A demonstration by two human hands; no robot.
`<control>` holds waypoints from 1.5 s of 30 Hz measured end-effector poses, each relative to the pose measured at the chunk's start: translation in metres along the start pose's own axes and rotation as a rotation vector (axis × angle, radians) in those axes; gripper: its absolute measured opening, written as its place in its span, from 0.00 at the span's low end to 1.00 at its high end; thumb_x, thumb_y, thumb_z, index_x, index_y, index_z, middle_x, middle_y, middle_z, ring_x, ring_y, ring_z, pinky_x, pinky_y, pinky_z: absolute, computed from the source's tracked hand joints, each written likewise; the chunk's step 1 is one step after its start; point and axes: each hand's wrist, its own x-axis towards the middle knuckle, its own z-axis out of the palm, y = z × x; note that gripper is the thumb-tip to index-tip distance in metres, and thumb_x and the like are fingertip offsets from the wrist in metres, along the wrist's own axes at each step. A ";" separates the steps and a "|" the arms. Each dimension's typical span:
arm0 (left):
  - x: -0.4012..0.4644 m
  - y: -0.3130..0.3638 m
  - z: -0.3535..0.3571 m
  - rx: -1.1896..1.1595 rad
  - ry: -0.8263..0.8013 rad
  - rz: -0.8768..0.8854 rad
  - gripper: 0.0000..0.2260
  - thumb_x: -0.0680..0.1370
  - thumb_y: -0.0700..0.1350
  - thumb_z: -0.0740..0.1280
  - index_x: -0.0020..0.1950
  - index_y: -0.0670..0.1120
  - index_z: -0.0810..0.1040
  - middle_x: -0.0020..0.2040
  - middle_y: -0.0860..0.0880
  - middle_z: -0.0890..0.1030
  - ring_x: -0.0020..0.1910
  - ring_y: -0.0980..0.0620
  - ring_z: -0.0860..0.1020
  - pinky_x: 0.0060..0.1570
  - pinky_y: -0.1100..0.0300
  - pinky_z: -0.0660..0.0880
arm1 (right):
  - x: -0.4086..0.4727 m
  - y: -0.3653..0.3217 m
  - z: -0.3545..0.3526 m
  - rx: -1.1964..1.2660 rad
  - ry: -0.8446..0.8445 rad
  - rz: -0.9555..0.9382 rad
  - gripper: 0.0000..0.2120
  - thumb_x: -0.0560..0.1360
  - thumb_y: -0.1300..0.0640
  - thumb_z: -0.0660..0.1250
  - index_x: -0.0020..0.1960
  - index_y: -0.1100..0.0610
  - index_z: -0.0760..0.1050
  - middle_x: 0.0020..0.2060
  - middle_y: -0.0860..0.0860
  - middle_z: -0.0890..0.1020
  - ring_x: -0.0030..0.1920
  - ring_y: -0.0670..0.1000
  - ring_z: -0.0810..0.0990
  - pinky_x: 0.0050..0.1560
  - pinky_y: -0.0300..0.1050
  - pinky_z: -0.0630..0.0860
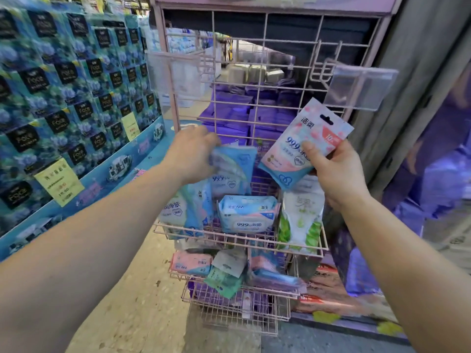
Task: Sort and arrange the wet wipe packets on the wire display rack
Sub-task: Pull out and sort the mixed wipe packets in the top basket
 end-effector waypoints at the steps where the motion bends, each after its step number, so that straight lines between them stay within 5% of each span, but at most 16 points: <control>1: -0.001 -0.006 -0.005 -0.063 0.043 -0.091 0.22 0.68 0.51 0.74 0.58 0.44 0.75 0.54 0.40 0.76 0.55 0.39 0.74 0.55 0.50 0.68 | 0.000 0.001 -0.001 -0.022 -0.006 -0.009 0.14 0.73 0.56 0.72 0.57 0.56 0.75 0.49 0.47 0.84 0.51 0.46 0.83 0.53 0.47 0.81; 5: -0.011 -0.039 -0.021 -0.142 0.033 -0.263 0.16 0.70 0.50 0.73 0.52 0.46 0.74 0.50 0.41 0.79 0.52 0.38 0.77 0.50 0.49 0.71 | -0.002 0.005 0.016 -0.134 -0.145 -0.017 0.16 0.70 0.59 0.74 0.55 0.52 0.75 0.49 0.48 0.84 0.51 0.48 0.83 0.54 0.50 0.80; 10: -0.024 -0.063 -0.017 0.122 -0.244 -0.161 0.11 0.72 0.51 0.68 0.54 0.54 0.77 0.51 0.48 0.82 0.55 0.43 0.77 0.60 0.50 0.63 | -0.002 0.015 0.057 -0.480 -0.403 0.039 0.13 0.70 0.53 0.74 0.53 0.53 0.76 0.50 0.51 0.84 0.50 0.53 0.82 0.56 0.54 0.78; 15: -0.028 -0.069 -0.010 0.111 -0.440 -0.086 0.14 0.79 0.46 0.60 0.65 0.56 0.72 0.62 0.47 0.75 0.62 0.42 0.73 0.61 0.47 0.69 | -0.002 0.019 0.088 -0.633 -0.492 0.087 0.21 0.71 0.54 0.73 0.62 0.54 0.72 0.56 0.51 0.81 0.55 0.53 0.80 0.59 0.50 0.76; 20: -0.023 -0.062 -0.014 -0.063 -0.347 -0.044 0.14 0.77 0.42 0.64 0.61 0.53 0.76 0.57 0.49 0.81 0.56 0.44 0.77 0.55 0.49 0.74 | -0.003 0.032 0.107 -0.637 -0.416 0.280 0.26 0.64 0.51 0.78 0.58 0.56 0.72 0.54 0.53 0.82 0.52 0.56 0.81 0.56 0.55 0.79; 24: -0.019 -0.051 -0.016 -0.137 -0.434 -0.009 0.12 0.78 0.44 0.65 0.59 0.54 0.80 0.58 0.53 0.82 0.57 0.49 0.77 0.59 0.53 0.73 | -0.001 0.029 0.110 -0.600 -0.383 0.363 0.28 0.61 0.51 0.80 0.56 0.57 0.74 0.51 0.53 0.82 0.49 0.55 0.82 0.54 0.53 0.80; 28: -0.017 -0.042 -0.008 -0.240 -0.476 0.005 0.10 0.76 0.43 0.68 0.56 0.50 0.82 0.55 0.52 0.83 0.52 0.51 0.78 0.54 0.59 0.72 | -0.007 0.033 0.110 -0.490 -0.421 0.422 0.17 0.65 0.55 0.78 0.52 0.55 0.79 0.49 0.53 0.84 0.45 0.52 0.83 0.49 0.46 0.80; 37: -0.012 -0.039 -0.012 -0.300 -0.312 -0.114 0.11 0.71 0.49 0.74 0.50 0.48 0.82 0.46 0.51 0.80 0.51 0.49 0.78 0.48 0.58 0.73 | -0.013 0.036 0.101 -0.631 -0.300 0.302 0.21 0.66 0.50 0.77 0.56 0.54 0.77 0.54 0.51 0.84 0.51 0.53 0.82 0.56 0.50 0.79; 40: -0.018 -0.044 -0.034 -0.439 -0.442 -0.171 0.11 0.72 0.52 0.73 0.48 0.47 0.82 0.43 0.52 0.81 0.45 0.50 0.79 0.45 0.59 0.74 | -0.015 0.030 0.095 -0.669 -0.245 0.247 0.31 0.63 0.48 0.78 0.60 0.56 0.70 0.55 0.51 0.81 0.53 0.54 0.80 0.56 0.50 0.78; 43: -0.028 -0.035 -0.048 -0.383 -0.633 -0.122 0.18 0.71 0.56 0.73 0.57 0.50 0.79 0.52 0.54 0.80 0.52 0.52 0.78 0.53 0.59 0.74 | -0.024 0.011 0.084 -0.648 -0.194 0.121 0.26 0.65 0.46 0.77 0.54 0.55 0.69 0.46 0.49 0.77 0.47 0.53 0.77 0.47 0.47 0.74; 45: -0.032 -0.025 -0.045 -0.230 -0.719 -0.056 0.26 0.69 0.56 0.74 0.65 0.51 0.73 0.61 0.52 0.76 0.60 0.51 0.75 0.61 0.56 0.72 | -0.035 -0.002 0.074 -0.808 -0.451 0.062 0.23 0.66 0.45 0.76 0.53 0.54 0.70 0.41 0.46 0.75 0.46 0.52 0.76 0.45 0.44 0.71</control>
